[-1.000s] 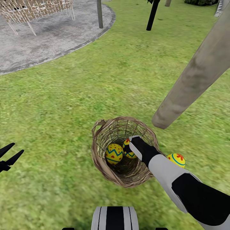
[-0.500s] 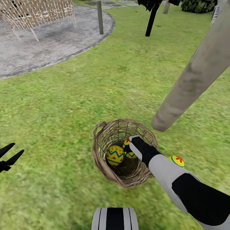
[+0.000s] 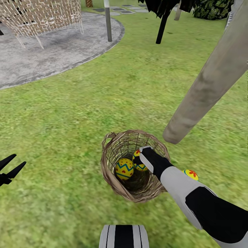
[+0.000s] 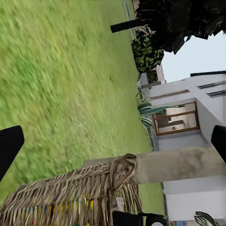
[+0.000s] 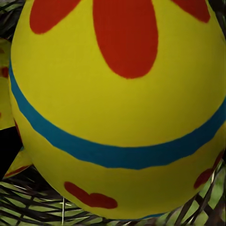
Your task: Take the three Easter eggs out of the wicker basket on the lawn in the garden, then place them on the lawn next to a single tree (choose any tree) so that all three eggs are next to the same tree and none are left in the basket.
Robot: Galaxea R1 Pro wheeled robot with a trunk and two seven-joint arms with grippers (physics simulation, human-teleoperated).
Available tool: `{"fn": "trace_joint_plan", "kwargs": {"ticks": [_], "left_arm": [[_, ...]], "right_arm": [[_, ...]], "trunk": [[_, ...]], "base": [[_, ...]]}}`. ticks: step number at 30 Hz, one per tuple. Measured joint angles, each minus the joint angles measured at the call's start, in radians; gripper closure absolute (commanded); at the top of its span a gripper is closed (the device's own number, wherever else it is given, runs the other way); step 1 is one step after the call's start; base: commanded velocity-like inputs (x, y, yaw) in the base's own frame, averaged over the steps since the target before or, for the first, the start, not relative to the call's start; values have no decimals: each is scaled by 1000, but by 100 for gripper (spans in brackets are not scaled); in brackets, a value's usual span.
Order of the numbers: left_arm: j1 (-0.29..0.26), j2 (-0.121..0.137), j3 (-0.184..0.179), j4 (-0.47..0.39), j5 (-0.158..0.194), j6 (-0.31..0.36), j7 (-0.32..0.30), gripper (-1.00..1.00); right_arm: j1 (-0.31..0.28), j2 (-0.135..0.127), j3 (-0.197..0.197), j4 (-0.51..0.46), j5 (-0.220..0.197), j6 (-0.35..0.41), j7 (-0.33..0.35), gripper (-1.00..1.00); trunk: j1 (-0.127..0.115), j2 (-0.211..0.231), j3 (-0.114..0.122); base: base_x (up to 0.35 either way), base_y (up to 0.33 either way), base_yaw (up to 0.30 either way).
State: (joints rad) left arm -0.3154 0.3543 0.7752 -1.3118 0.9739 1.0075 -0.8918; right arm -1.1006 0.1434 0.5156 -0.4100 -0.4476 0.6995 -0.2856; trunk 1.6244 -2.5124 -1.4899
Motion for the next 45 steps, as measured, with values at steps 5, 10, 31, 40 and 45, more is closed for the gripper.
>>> {"fn": "trace_joint_plan", "kwargs": {"ticks": [5,10,31,40,45], "left_arm": [[0,0,0,0,-1,0,0,-100],[0,0,0,-1,-1,0,0,-100],[0,1,-17,-2,-1,0,0,-100],[0,1,-19,-2,-2,0,0,-100],[0,2,-20,-3,-2,0,0,-100]], "right_arm": [[0,0,0,0,1,0,0,100],[0,0,0,0,5,1,0,100],[0,3,0,-4,2,2,0,100],[0,8,2,-9,3,2,0,100],[0,6,3,-39,2,7,0,100]], "trunk": [[-2,1,15],[-4,2,35],[-13,7,116],[-17,9,151],[-20,10,170]], "base": [[0,0,0],[-136,0,0],[-51,0,0],[-130,0,0],[-185,0,0]]}}
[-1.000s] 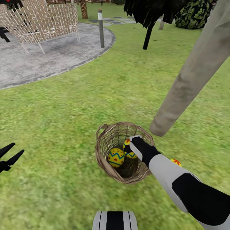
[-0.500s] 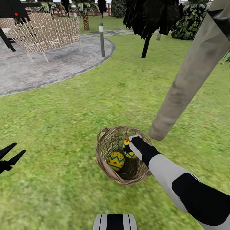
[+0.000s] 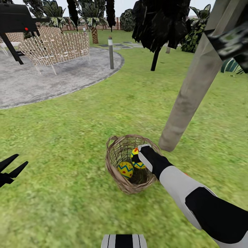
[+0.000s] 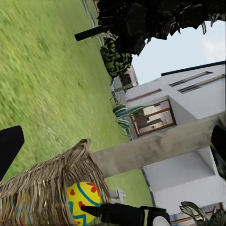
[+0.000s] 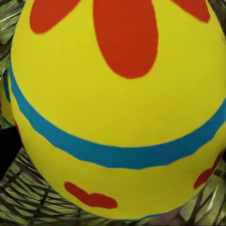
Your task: Take the three Easter eggs out of the wicker basket on the lawn in the garden, then place them on the lawn next to a single tree (choose any tree) so that all three eggs are next to the same tree and none are left in the basket.
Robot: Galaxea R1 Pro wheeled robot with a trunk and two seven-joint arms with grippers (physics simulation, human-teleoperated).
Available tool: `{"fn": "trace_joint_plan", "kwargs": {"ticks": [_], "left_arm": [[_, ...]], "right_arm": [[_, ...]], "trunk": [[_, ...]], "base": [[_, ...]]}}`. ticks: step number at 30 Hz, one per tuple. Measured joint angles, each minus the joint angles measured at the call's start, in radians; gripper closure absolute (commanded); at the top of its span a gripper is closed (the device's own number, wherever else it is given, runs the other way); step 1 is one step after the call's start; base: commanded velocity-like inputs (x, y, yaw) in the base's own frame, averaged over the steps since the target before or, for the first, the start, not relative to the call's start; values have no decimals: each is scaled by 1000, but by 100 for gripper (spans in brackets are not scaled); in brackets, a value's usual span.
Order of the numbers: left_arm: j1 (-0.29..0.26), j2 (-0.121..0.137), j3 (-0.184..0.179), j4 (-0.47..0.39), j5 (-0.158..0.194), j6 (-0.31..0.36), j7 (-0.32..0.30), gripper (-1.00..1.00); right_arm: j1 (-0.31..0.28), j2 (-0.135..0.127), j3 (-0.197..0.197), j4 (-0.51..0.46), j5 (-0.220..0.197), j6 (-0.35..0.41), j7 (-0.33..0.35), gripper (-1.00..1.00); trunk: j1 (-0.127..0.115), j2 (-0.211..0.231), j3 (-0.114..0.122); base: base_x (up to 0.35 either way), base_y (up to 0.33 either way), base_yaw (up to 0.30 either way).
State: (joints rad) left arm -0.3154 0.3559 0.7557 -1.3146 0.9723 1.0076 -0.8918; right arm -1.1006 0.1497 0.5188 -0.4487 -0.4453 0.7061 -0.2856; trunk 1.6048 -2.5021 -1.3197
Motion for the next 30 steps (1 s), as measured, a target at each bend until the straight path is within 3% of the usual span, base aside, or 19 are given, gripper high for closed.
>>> {"fn": "trace_joint_plan", "kwargs": {"ticks": [4,10,14,16,19,30], "left_arm": [[0,0,1,0,0,0,0,-100],[0,0,0,0,0,0,0,-100],[0,0,0,0,0,0,0,-100],[0,0,0,0,0,0,0,-100],[0,0,0,0,0,0,0,-100],[0,0,0,1,0,0,0,-100]], "right_arm": [[0,-2,1,-16,-3,15,0,100],[0,-6,-1,-94,-8,164,12,100],[0,-6,0,-100,-10,180,178,100],[0,-7,-1,-111,-12,182,220,100],[0,-26,0,-144,-28,182,347,100],[1,-27,-1,-174,-28,182,371,100]], "trunk": [[-2,1,15],[-4,2,39],[-20,30,51],[-27,44,58],[-39,65,67],[-81,142,101]], "base": [[-6,0,0],[-164,0,0],[-18,0,0],[-1,0,0],[0,0,0],[0,0,0]]}}
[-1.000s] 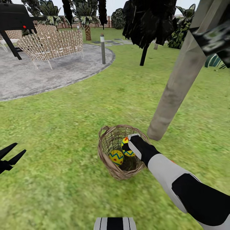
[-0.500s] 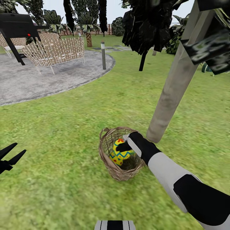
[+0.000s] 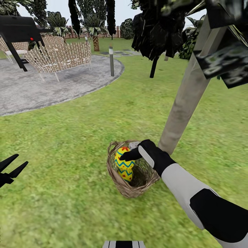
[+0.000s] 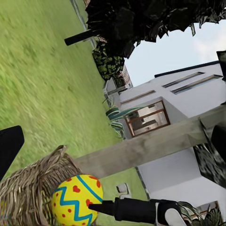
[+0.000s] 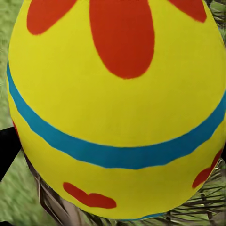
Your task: Take the three Easter eggs out of the wicker basket on the lawn in the garden, then place them on the lawn next to a single tree (choose any tree) so that all three eggs are next to the same tree and none are left in the basket.
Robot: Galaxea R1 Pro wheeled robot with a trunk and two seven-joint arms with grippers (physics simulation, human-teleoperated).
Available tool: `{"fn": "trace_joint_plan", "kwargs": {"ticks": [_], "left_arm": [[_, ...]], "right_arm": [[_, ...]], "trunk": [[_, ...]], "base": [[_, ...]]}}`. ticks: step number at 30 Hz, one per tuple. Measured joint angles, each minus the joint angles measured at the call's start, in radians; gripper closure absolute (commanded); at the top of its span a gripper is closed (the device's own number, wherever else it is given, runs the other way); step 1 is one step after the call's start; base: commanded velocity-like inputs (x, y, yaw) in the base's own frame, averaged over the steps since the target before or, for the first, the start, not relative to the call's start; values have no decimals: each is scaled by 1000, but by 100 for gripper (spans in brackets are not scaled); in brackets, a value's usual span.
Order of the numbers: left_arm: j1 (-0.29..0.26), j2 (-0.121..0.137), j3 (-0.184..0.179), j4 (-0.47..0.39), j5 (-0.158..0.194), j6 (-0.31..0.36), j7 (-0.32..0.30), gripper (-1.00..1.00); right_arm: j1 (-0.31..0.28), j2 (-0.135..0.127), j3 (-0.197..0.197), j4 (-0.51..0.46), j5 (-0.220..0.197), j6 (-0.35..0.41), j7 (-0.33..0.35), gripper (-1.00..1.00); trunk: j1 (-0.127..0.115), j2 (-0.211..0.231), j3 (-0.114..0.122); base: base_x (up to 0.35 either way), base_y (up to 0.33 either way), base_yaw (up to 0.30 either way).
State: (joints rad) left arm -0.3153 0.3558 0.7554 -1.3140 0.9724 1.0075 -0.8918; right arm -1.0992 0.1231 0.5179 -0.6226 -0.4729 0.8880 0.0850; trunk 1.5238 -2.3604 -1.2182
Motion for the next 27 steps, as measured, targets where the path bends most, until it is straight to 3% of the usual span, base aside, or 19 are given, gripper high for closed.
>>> {"fn": "trace_joint_plan", "kwargs": {"ticks": [9,13,19,23,25,27], "left_arm": [[0,-1,0,1,0,0,0,-100],[0,-1,0,1,0,0,0,-100],[0,-1,0,1,1,0,0,-100],[0,0,0,1,0,0,0,-100],[0,0,0,1,0,0,0,-100],[0,0,0,1,1,0,0,-100]], "right_arm": [[1,-35,-2,-23,0,0,-2,100],[8,-38,-1,-105,-2,1,-2,100],[9,-43,-7,-115,-2,2,-1,100],[10,-44,-80,-129,0,48,-2,100],[17,-48,-108,-205,-3,78,-2,100],[48,-70,-114,-294,-3,86,-1,100]], "trunk": [[-35,63,28],[-50,91,41],[-73,133,60],[-88,161,72],[-95,175,78],[-103,189,85]], "base": [[0,0,0],[0,0,0],[0,0,0],[-167,-27,0],[-321,-75,0],[-306,-79,0]]}}
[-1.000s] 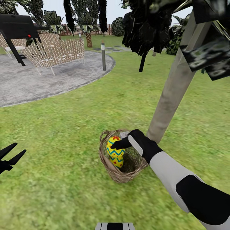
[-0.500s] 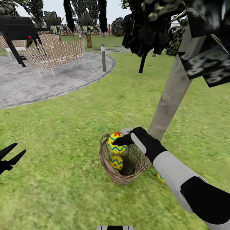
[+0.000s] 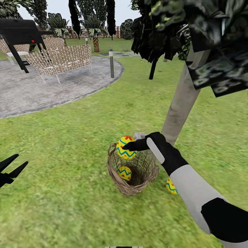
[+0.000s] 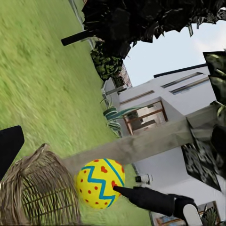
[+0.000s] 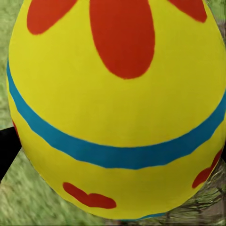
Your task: Take the three Easter eggs out of the wicker basket on the lawn in the garden, then place them on the lawn next to a single tree (choose any tree) so that all three eggs are next to the same tree and none are left in the basket.
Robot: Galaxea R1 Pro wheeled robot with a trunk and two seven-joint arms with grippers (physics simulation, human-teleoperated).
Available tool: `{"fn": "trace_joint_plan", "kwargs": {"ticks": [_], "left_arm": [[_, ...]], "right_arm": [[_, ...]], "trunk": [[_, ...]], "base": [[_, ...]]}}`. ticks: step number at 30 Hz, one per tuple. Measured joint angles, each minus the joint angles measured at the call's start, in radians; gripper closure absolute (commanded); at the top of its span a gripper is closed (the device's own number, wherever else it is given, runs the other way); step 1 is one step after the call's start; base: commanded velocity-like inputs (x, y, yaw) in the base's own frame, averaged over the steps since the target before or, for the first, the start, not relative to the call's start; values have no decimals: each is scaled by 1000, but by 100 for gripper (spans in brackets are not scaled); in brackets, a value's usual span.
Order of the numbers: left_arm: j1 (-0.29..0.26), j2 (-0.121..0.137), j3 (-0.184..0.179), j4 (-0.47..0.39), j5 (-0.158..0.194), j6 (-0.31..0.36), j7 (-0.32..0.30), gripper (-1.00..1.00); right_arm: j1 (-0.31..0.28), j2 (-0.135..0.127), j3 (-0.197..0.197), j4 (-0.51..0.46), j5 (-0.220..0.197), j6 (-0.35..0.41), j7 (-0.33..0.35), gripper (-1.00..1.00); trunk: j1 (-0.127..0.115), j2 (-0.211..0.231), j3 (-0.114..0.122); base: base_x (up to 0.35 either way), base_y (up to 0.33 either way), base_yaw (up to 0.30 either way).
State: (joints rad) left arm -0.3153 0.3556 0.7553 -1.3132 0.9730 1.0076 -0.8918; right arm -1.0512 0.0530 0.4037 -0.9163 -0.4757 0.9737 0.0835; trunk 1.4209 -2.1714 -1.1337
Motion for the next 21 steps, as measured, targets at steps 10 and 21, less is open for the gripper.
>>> {"fn": "trace_joint_plan", "kwargs": {"ticks": [10,21], "left_arm": [[0,-1,-2,0,-1,-1,1,-100],[0,-1,-103,4,0,-2,1,-100]], "right_arm": [[213,-7,-2,-402,-150,32,4,100],[416,-156,-30,-445,-469,27,9,100]], "trunk": [[-38,70,31],[-81,147,80]], "base": [[-135,-8,0],[-28,0,-164]]}}
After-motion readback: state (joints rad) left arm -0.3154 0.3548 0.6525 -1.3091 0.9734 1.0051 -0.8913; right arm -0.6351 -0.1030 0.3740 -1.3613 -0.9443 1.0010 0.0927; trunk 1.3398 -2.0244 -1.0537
